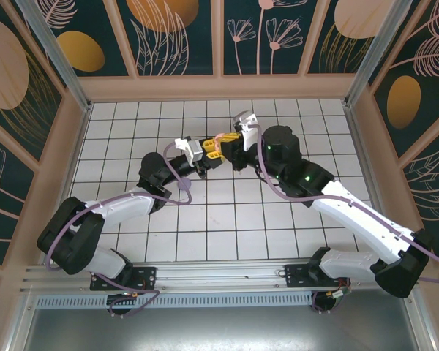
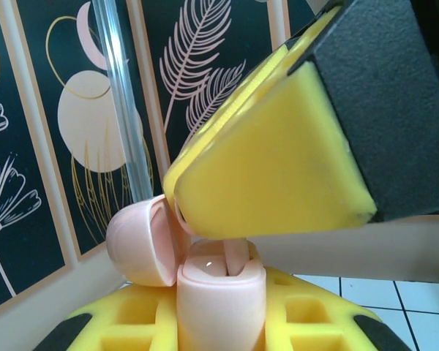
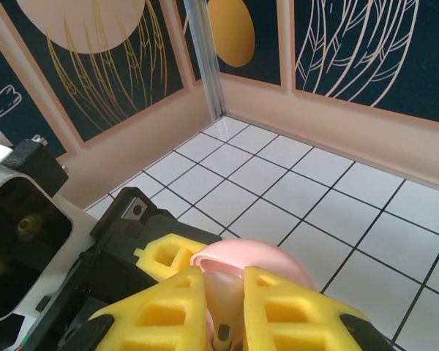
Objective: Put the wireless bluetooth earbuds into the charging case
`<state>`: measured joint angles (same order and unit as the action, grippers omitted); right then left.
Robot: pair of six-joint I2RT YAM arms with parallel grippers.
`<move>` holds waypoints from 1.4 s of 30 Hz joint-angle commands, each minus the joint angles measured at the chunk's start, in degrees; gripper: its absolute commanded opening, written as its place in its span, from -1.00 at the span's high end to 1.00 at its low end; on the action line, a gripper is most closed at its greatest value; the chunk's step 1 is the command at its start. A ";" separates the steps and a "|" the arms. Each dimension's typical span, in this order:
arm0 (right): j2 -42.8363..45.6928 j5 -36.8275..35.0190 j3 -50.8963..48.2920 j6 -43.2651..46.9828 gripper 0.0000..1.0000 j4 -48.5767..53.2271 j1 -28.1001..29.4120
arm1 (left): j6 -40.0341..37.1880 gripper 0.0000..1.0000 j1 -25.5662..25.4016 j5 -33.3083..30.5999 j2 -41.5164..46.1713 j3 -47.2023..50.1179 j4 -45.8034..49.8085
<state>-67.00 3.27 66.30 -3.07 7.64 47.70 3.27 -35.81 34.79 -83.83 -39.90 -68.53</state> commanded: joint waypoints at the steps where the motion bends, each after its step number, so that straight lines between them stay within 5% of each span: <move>1: 0.73 0.86 -1.79 1.97 0.70 2.26 0.37 | 1.00 1.00 -0.63 1.30 1.74 -2.75 -4.26; 10: -0.41 1.56 -0.02 2.86 0.65 6.46 0.86 | 1.62 1.00 -0.66 0.56 1.32 -3.01 -4.33; 17: -0.63 -2.79 7.18 -1.89 -0.18 8.38 0.64 | 1.39 1.00 -1.04 -1.18 0.91 -1.36 -4.60; 21: 0.23 -3.88 12.56 -4.84 -0.35 10.40 -0.19 | 2.68 1.00 -1.04 -2.81 0.12 0.87 -8.21; 31: 2.61 -6.01 14.21 -17.62 -0.43 15.15 -10.63 | 3.68 1.00 -1.02 -6.60 1.44 6.54 -13.09; 42: -12.57 -7.05 3.51 -26.33 -0.38 21.15 -18.00 | 2.20 1.00 -1.02 -12.43 8.68 14.15 -13.46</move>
<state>-76.03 -2.28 72.36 -26.11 25.17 30.28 6.04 -36.45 24.77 -77.65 -27.18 -78.37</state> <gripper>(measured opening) 0.689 0.227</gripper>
